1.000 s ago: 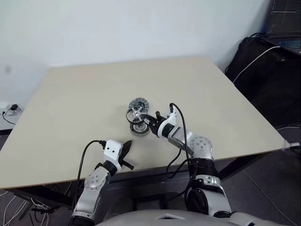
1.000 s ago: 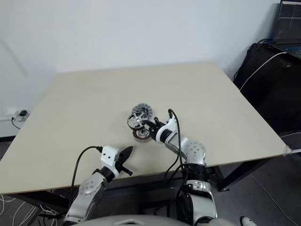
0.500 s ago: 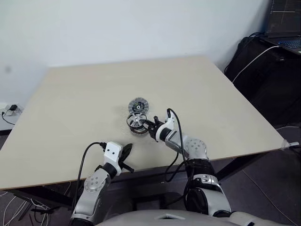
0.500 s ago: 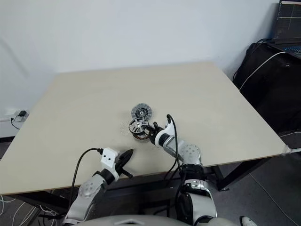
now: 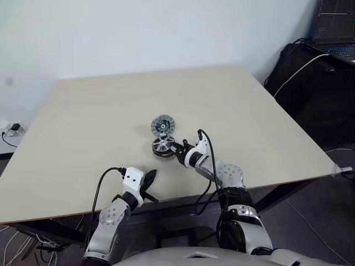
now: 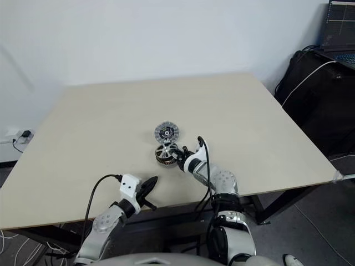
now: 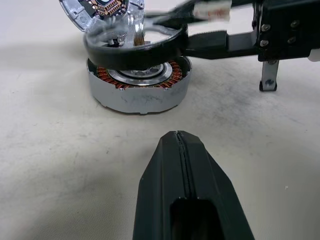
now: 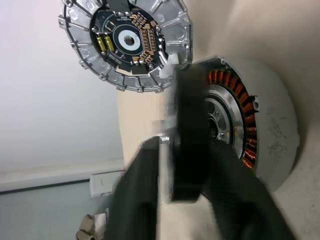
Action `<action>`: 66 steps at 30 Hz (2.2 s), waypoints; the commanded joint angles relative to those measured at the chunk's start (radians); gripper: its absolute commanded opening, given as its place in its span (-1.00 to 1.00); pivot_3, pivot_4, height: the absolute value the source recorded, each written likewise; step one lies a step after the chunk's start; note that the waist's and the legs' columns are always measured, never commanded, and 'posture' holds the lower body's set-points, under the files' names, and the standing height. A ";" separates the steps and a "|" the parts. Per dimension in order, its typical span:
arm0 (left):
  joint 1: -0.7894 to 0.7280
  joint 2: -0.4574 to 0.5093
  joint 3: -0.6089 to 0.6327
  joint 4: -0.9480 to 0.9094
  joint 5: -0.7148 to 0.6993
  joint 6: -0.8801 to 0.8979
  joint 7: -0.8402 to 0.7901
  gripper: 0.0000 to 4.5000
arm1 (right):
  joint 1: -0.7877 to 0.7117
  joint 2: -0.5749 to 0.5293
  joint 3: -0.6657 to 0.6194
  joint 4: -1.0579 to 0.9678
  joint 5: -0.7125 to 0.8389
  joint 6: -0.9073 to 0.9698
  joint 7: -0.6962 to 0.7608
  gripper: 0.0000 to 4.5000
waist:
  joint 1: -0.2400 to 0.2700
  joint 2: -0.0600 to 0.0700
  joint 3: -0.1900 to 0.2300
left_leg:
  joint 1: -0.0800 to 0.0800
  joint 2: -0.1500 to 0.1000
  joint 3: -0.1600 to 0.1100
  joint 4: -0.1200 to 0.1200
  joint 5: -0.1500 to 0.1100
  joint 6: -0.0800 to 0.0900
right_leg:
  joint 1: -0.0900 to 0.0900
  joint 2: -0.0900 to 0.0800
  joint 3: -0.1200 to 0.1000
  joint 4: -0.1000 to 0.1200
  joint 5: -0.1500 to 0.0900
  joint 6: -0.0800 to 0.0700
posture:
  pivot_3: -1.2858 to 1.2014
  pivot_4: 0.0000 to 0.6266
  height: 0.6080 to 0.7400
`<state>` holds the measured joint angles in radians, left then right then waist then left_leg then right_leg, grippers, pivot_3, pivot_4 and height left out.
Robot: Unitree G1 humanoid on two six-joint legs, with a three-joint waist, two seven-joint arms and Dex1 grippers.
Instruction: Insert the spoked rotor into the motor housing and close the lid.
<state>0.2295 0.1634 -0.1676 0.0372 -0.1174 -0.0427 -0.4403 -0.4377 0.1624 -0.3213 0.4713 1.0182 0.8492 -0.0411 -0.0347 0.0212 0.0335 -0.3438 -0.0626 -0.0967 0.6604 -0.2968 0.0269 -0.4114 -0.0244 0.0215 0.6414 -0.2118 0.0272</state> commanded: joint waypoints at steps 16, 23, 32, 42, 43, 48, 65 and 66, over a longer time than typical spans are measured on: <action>-0.024 -0.001 -0.002 -0.034 -0.005 0.001 -0.022 -1.00 | 0.017 -0.023 0.031 -0.304 -0.119 -0.043 -0.084 0.02 | 0.001 0.000 0.000 | 0.000 0.000 0.000 0.000 0.000 0.000 | 0.000 0.000 0.000 0.000 0.000 0.000 | 0.03 -1.00 1.00; -0.028 0.002 -0.002 -0.033 -0.004 0.002 -0.027 -1.00 | 0.031 -0.103 0.117 -0.376 -0.290 -0.097 -0.066 0.02 | 0.001 0.000 0.000 | 0.000 0.000 0.001 0.000 0.000 0.000 | 0.000 0.000 0.000 0.000 0.000 0.000 | 0.03 -1.00 1.00; -0.035 0.001 -0.003 -0.026 -0.001 -0.003 -0.025 -1.00 | 0.041 -0.275 0.629 -0.385 -0.838 -0.357 0.086 -0.96 | -0.001 -0.001 0.000 | 0.001 0.000 0.004 0.000 0.000 0.000 | -0.001 0.000 0.002 0.000 0.000 0.000 | 0.03 -1.00 1.00; -0.038 -0.004 0.000 -0.011 0.003 -0.018 -0.018 -1.00 | -0.061 -0.191 0.667 -0.201 -0.971 -0.421 0.156 -0.98 | 0.010 -0.005 0.002 | 0.001 0.000 0.003 0.001 0.000 0.000 | -0.001 0.000 0.002 0.000 0.001 0.001 | 0.03 -1.00 1.00; -0.038 -0.005 0.000 -0.010 0.003 -0.019 -0.017 -1.00 | -0.067 -0.184 0.662 -0.184 -0.978 -0.427 0.160 -0.98 | 0.010 -0.005 0.002 | 0.001 0.000 0.003 0.000 0.000 0.000 | -0.001 0.000 0.002 0.000 0.001 0.001 | 0.03 -1.00 1.00; -0.031 -0.007 0.002 -0.009 0.001 -0.024 -0.015 -1.00 | -0.099 -0.152 0.648 -0.092 -0.999 -0.441 0.183 -0.98 | 0.010 -0.005 0.002 | 0.001 0.000 0.003 0.000 0.000 0.000 | -0.001 0.000 0.002 0.000 0.001 0.000 | 0.03 -1.00 1.00; -0.023 -0.013 0.001 0.013 0.000 -0.040 -0.014 -1.00 | -0.145 -0.201 0.646 -0.090 -1.046 -0.344 0.333 -0.98 | 0.010 -0.005 0.000 | 0.002 0.000 0.003 0.001 0.000 0.000 | 0.000 0.000 0.002 0.001 0.001 0.000 | 0.03 -1.00 1.00; -0.024 -0.014 0.000 0.016 0.000 -0.041 -0.014 -1.00 | -0.152 -0.224 0.663 -0.117 -1.056 -0.339 0.365 -0.98 | 0.010 -0.005 0.000 | 0.002 0.000 0.003 0.001 0.000 0.000 | 0.000 0.000 0.002 0.001 0.001 0.000 | 0.03 -1.00 1.00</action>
<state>0.2176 0.1573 -0.1679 0.0589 -0.1167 -0.0580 -0.4568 -0.5470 -0.0463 0.3307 0.4402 -0.0207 0.5128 0.2826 -0.0249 0.0160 0.0330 -0.3423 -0.0631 -0.0936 0.6616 -0.2970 0.0268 -0.4121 -0.0246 0.0238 0.6425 -0.2110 0.0276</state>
